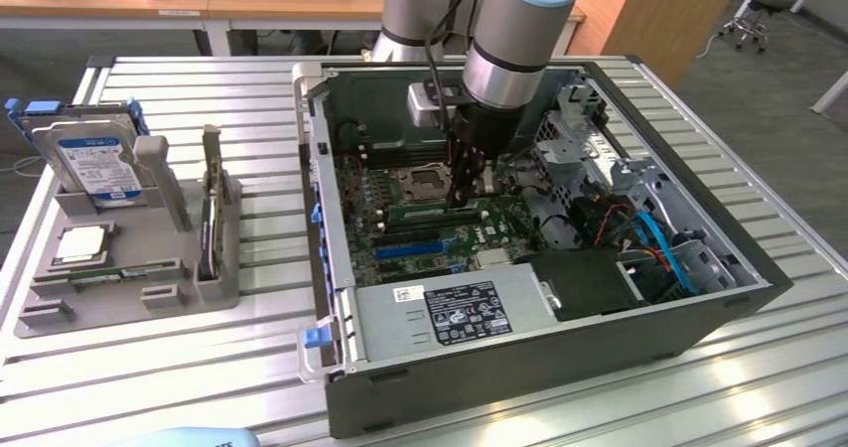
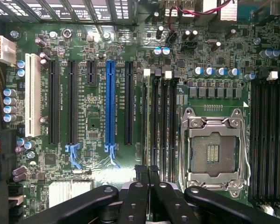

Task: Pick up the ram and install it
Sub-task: 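Insert the ram into the slot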

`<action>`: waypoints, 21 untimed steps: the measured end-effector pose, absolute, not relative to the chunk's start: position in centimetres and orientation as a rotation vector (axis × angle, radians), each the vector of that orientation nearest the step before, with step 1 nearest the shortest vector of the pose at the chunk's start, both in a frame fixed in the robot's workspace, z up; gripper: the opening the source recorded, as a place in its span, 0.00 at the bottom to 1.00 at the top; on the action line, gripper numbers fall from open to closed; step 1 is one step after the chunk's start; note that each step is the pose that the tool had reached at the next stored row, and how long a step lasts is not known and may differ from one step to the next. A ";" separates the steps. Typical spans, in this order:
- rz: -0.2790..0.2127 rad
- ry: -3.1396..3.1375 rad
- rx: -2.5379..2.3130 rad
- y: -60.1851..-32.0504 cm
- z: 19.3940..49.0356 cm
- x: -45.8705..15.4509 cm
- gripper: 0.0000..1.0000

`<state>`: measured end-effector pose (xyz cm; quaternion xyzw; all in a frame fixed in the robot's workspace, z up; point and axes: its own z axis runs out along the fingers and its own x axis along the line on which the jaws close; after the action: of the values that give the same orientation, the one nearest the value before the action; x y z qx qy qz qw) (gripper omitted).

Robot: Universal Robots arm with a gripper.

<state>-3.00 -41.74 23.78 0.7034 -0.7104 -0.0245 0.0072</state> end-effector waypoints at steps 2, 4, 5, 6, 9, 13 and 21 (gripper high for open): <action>-0.076 -2.221 2.199 -41.7 23.7 -3.0 0.11; -0.076 -2.221 2.199 -41.7 23.7 -3.0 0.11; -0.076 -2.221 2.199 -41.7 23.7 -3.0 0.11; -0.076 -2.221 2.199 -41.7 23.7 -3.0 0.11; -0.076 -2.222 2.199 -41.7 23.7 -3.1 0.11; -0.076 -2.222 2.200 -41.8 23.7 -3.1 0.11; -0.076 -2.227 2.194 -41.7 23.6 -3.1 0.11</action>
<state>-3.14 -41.74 23.62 0.7016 -0.7121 -0.0243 0.0072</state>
